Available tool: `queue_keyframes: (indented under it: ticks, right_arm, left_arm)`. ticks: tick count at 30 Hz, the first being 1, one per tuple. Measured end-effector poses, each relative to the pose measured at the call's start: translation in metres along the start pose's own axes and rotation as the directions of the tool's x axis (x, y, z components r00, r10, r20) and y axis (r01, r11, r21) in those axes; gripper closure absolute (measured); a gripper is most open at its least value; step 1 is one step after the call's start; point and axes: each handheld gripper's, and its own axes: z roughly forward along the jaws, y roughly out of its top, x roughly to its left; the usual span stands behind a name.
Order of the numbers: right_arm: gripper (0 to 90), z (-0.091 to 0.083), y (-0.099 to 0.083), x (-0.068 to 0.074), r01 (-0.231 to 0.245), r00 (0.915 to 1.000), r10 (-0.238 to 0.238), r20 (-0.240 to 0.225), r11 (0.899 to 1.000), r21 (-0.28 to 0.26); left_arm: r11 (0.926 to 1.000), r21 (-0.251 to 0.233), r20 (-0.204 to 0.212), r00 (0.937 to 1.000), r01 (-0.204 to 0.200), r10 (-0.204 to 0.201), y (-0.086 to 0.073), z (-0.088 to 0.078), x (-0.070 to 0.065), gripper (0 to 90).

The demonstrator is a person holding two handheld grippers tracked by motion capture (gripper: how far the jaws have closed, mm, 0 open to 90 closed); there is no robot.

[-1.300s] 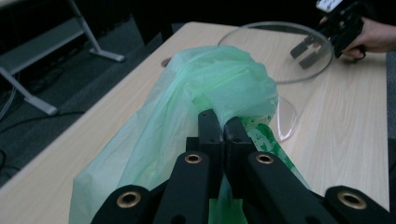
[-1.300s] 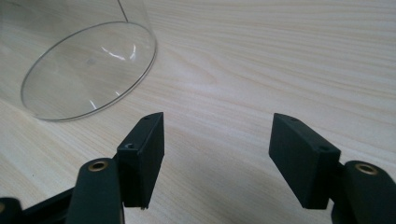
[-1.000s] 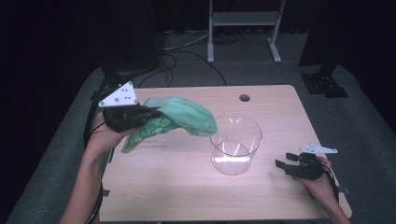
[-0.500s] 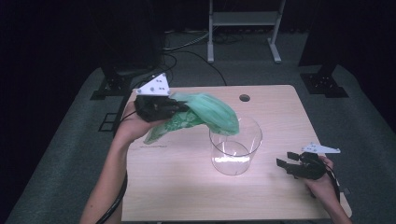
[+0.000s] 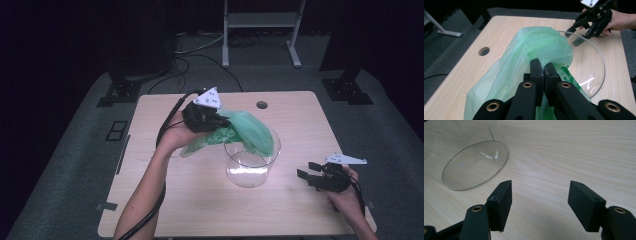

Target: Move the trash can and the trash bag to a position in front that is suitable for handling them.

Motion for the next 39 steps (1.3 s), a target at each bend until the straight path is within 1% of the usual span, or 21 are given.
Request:
queue_keyframes:
  ticks: [1, 2, 3, 4, 6, 7, 8, 10, 14, 16, 19, 25, 29, 30, 31, 33, 34, 35, 36, 37, 39]
  right_arm:
    - [35.5, 0.000, 0.000, 0.000, 0.000, 1.0000, 0.000, -0.001, 1.000, 0.000]
    - [35.5, 0.000, 0.000, 0.000, 0.000, 1.0000, 0.000, -0.001, 1.000, 0.001]
    - [35.5, 0.000, 0.000, 0.000, 0.000, 1.0000, 0.000, -0.003, 1.000, 0.000]
    - [35.5, 0.000, 0.000, 0.000, 0.001, 1.0000, -0.001, -0.004, 1.000, -0.001]
    - [35.5, 0.000, 0.000, 0.000, 0.001, 1.0000, -0.001, -0.004, 1.000, -0.001]
    - [35.5, 0.000, 0.000, 0.000, 0.001, 1.0000, -0.001, -0.005, 1.000, -0.002]
    - [35.5, 0.000, 0.000, 0.000, 0.001, 1.0000, -0.001, -0.005, 1.000, -0.001]
    - [35.5, 0.000, 0.000, 0.000, 0.002, 1.0000, -0.002, -0.004, 1.000, 0.003]
    - [35.5, 0.002, 0.000, 0.001, 0.007, 1.0000, -0.007, -0.007, 1.000, 0.006]
    - [35.4, 0.003, 0.001, 0.003, 0.009, 0.9999, -0.009, -0.009, 1.000, 0.007]
    - [35.4, 0.004, 0.001, 0.003, 0.012, 0.9998, -0.012, -0.014, 1.000, 0.008]
    - [35.1, 0.005, 0.002, 0.005, 0.021, 0.9993, -0.021, -0.029, 1.000, 0.011]
    - [36.9, 0.006, 0.004, 0.005, 0.024, 0.9986, -0.023, -0.047, 1.000, 0.010]
    - [36.9, 0.005, 0.004, 0.005, 0.024, 0.9985, -0.023, -0.049, 1.000, 0.008]
    - [37.0, 0.005, 0.004, 0.005, 0.022, 0.9984, -0.022, -0.053, 1.000, 0.007]
    - [37.2, 0.005, 0.005, 0.005, 0.028, 0.9980, -0.027, -0.057, 1.000, 0.007]
    - [38.7, 0.004, 0.006, 0.005, 0.032, 0.9977, -0.032, -0.061, 0.999, 0.003]
    - [40.4, 0.003, 0.008, 0.005, 0.030, 0.9972, -0.030, -0.069, 1.000, -0.004]
    - [42.7, 0.001, 0.009, 0.005, 0.027, 0.9965, -0.028, -0.079, 1.000, -0.011]
    - [43.9, 0.000, 0.011, 0.006, 0.029, 0.9960, -0.031, -0.084, 0.999, -0.023]
    - [43.8, -0.004, 0.017, 0.006, 0.039, 0.9938, -0.043, -0.103, 0.998, -0.039]
  left_arm:
    - [1.0000, 0.001, 0.008, 1.0000, 0.001, -0.001, 0.001, 0.005, -0.001, 87.7]
    - [0.9999, -0.004, 0.007, 0.9999, 0.015, -0.015, 0.002, 0.009, -0.002, 78.1]
    - [0.9996, -0.003, 0.004, 0.9996, 0.027, -0.027, 0.003, 0.013, -0.002, 64.9]
    - [0.9993, 0.001, 0.001, 0.9993, 0.037, -0.037, 0.004, 0.017, -0.002, 54.4]
    - [0.9968, -0.010, -0.011, 0.9968, 0.079, -0.079, 0.004, 0.019, -0.002, 37.0]
    - [0.9951, -0.023, -0.008, 0.9953, 0.096, -0.096, 0.004, 0.019, -0.001, 33.6]
    - [0.9941, -0.034, -0.007, 0.9946, 0.103, -0.104, 0.003, 0.018, 0.000, 32.6]
    - [0.9915, -0.046, -0.011, 0.9924, 0.122, -0.122, 0.002, 0.016, 0.001, 26.3]
    - [0.9894, -0.057, -0.022, 0.9906, 0.134, -0.135, -0.001, 0.012, 0.001, 22.2]
    - [0.9869, -0.072, -0.017, 0.9892, 0.144, -0.146, -0.005, 0.009, 0.002, 20.4]
    - [0.9833, -0.086, -0.021, 0.9864, 0.161, -0.163, -0.011, 0.005, 0.002, 19.1]
    - [0.9774, -0.095, -0.021, 0.9813, 0.189, -0.191, -0.027, -0.001, 0.003, 18.0]
    - [0.9714, -0.109, -0.021, 0.9765, 0.211, -0.214, -0.039, -0.006, 0.002, 16.7]
    - [0.9708, -0.113, -0.022, 0.9763, 0.212, -0.215, -0.042, -0.008, 0.002, 16.7]
    - [0.9675, -0.121, -0.018, 0.9740, 0.222, -0.226, -0.045, -0.009, 0.001, 16.7]
    - [0.9644, -0.133, -0.017, 0.9725, 0.228, -0.232, -0.050, -0.012, 0.000, 15.8]
    - [0.9643, -0.129, -0.021, 0.9716, 0.231, -0.236, -0.053, -0.013, -0.001, 12.8]
    - [0.9635, -0.132, -0.021, 0.9712, 0.233, -0.237, -0.056, -0.014, -0.002, 11.9]
    - [0.9622, -0.137, -0.019, 0.9705, 0.236, -0.240, -0.059, -0.015, -0.002, 11.8]
    - [0.9593, -0.142, -0.018, 0.9684, 0.244, -0.249, -0.062, -0.016, -0.003, 11.5]
    - [0.9574, -0.146, -0.019, 0.9668, 0.249, -0.255, -0.068, -0.017, -0.004, 9.9]
